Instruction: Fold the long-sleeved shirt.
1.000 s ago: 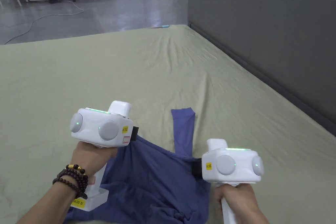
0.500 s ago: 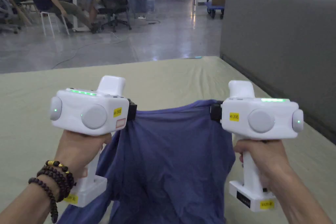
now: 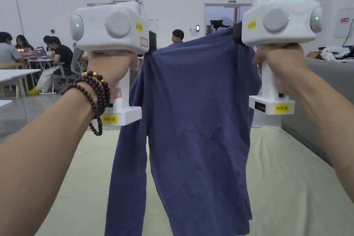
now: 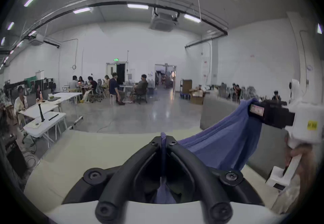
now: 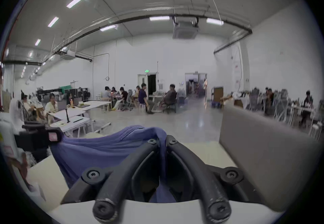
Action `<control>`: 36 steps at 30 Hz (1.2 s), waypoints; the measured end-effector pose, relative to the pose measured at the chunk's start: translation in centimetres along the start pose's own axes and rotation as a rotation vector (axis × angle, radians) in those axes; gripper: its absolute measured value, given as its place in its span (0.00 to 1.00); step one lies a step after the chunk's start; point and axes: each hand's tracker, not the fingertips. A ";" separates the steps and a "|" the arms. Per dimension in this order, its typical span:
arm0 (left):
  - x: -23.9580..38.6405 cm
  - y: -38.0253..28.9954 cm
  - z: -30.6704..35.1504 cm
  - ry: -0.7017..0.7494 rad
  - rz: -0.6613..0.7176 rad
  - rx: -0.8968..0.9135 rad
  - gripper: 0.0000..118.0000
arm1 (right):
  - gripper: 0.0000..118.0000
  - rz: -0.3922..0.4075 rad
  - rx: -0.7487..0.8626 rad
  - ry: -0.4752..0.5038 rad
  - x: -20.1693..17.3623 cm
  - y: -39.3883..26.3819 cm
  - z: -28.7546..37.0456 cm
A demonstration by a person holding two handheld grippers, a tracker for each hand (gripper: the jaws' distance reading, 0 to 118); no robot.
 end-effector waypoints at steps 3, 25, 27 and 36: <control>-0.1 2.4 0.6 0.003 0.015 0.044 0.00 | 0.02 -0.010 0.018 0.005 -0.3 2.1 0.3; -4.7 -29.1 -4.3 0.075 0.035 -0.359 0.00 | 0.02 -0.166 -0.414 0.077 -3.1 -31.5 -3.4; -4.3 -29.2 -3.4 0.079 0.013 -0.358 0.00 | 0.02 -0.162 -0.403 0.082 -3.0 -31.5 -2.5; -0.8 -33.8 8.7 0.080 0.114 -0.230 0.00 | 0.02 -0.116 -0.339 0.037 -4.9 -34.7 11.3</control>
